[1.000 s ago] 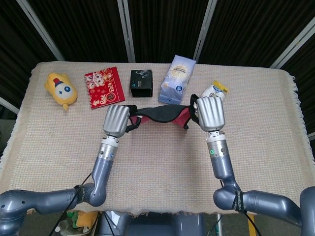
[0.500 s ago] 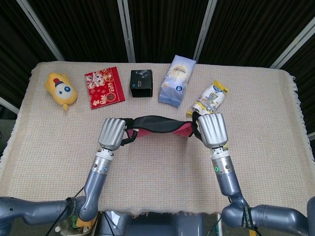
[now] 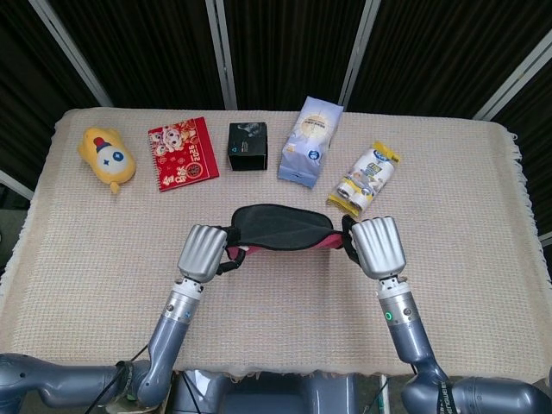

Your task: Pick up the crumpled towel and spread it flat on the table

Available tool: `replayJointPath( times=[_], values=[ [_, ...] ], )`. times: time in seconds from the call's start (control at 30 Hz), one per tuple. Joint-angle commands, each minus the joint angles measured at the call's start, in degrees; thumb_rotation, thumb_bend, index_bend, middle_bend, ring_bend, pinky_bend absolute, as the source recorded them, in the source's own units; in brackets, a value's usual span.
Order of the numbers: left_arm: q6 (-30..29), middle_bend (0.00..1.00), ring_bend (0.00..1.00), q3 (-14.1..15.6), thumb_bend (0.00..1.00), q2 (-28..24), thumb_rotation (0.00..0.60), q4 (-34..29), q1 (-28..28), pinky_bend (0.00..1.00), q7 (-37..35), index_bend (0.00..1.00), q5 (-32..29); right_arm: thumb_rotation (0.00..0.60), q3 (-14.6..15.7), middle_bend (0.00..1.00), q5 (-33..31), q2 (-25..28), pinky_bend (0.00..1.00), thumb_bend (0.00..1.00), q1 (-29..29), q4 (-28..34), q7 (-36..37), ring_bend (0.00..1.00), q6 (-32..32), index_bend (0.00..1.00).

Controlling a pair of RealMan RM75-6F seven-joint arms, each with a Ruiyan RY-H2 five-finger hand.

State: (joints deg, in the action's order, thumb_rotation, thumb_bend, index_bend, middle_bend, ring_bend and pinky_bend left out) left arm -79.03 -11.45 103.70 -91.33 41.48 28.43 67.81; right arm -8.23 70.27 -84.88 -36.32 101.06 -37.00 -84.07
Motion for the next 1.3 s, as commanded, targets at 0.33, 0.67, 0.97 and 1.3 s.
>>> replayJointPath(
  times=[0.33,0.67,0.97,1.3],
  values=[
    [-0.7,0.68,0.71,2.4,0.48,0.3,0.600,-1.3,-2.7,0.80,0.5,0.67,2.7,0.600,3.9,1.00,5.0,0.1,0.95,0.62,3.8,0.8,-0.5,1.00,-0.3,0.72],
    [-1.2,0.68,0.71,5.1,0.48,0.2,0.600,-2.5,-5.2,0.80,1.0,0.67,5.4,0.600,6.7,1.00,8.6,-0.1,0.95,0.62,6.6,1.1,-2.2,1.00,-0.4,0.72],
    [-0.1,0.68,0.71,7.7,0.48,-1.2,0.600,-2.1,-7.4,0.80,1.0,0.67,7.1,0.600,7.9,1.00,10.5,-0.8,0.95,0.62,9.1,-0.1,-2.2,1.00,-0.2,0.72],
    [3.3,0.67,0.71,8.7,0.48,-4.0,0.600,-1.9,-7.4,0.80,1.0,0.66,9.0,0.600,7.7,1.00,11.4,-2.1,0.95,0.62,10.6,-0.5,-4.2,1.00,0.4,0.72]
  ],
)
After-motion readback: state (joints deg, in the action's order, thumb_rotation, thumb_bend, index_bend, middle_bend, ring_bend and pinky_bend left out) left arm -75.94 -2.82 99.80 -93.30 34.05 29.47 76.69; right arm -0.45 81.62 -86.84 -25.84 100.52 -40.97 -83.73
